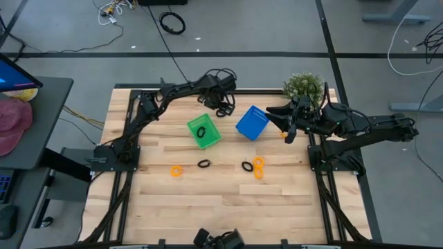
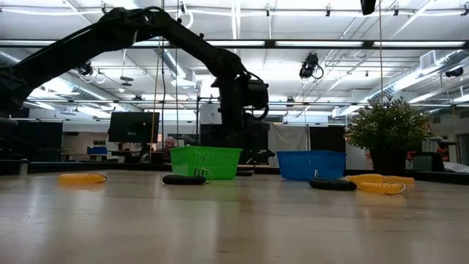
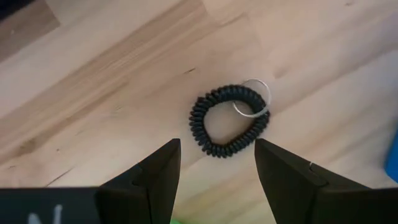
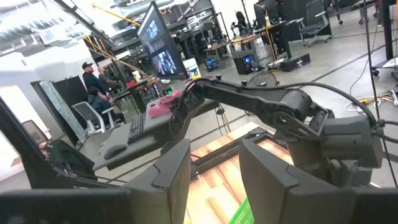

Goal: Sort spring keychains
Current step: Put the black spring keychain into the green bin

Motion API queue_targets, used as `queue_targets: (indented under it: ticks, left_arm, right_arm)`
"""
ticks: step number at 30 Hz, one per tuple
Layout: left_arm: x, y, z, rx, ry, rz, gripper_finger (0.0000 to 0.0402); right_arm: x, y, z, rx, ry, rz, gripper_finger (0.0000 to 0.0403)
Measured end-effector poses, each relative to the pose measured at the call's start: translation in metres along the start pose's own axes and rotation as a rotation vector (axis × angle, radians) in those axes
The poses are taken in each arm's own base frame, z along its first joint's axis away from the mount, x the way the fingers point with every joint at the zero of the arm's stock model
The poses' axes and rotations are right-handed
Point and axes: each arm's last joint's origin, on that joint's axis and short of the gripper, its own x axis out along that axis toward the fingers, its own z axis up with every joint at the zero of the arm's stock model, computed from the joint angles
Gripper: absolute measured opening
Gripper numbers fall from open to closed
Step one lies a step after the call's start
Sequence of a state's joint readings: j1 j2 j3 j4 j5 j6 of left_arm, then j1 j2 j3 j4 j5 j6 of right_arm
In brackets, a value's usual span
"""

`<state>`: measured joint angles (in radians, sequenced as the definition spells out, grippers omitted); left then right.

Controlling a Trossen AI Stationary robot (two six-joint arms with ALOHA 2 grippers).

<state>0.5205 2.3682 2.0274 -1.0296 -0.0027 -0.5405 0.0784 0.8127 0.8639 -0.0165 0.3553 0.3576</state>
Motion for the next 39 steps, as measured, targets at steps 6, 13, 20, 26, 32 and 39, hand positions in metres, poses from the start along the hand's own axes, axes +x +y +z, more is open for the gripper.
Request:
queue_targets:
  ticks: [6, 13, 20, 26, 32, 39]
  left_arm:
    - [0.002, 0.002, 0.005, -0.079, -0.023, -0.013, 0.0209]
    - [0.009, 0.016, 0.005, -0.138, 0.014, 0.005, 0.0209]
    - [0.014, 0.019, 0.005, -0.168, 0.036, -0.032, 0.0209]
    - [0.014, 0.019, 0.006, -0.211, 0.056, -0.077, 0.0209]
    - [0.014, 0.023, 0.008, -0.312, 0.08, -0.092, 0.0196]
    - [0.014, 0.025, 0.007, -0.319, 0.084, -0.079, 0.0159]
  right_arm:
    - [0.0, 0.0, 0.0, 0.0, 0.0, 0.0, 0.0141]
    - [0.0, 0.0, 0.0, 0.0, 0.004, 0.009, 0.0141]
    - [0.0, 0.0, 0.0, 0.0, 0.003, 0.01, 0.0141]
    - [0.0, 0.0, 0.0, 0.0, 0.004, 0.009, 0.0141]
    - [0.0, 0.001, 0.0, 0.0, 0.011, 0.028, 0.0141]
    - [0.0, 0.001, 0.0, 0.0, 0.012, 0.032, 0.0141]
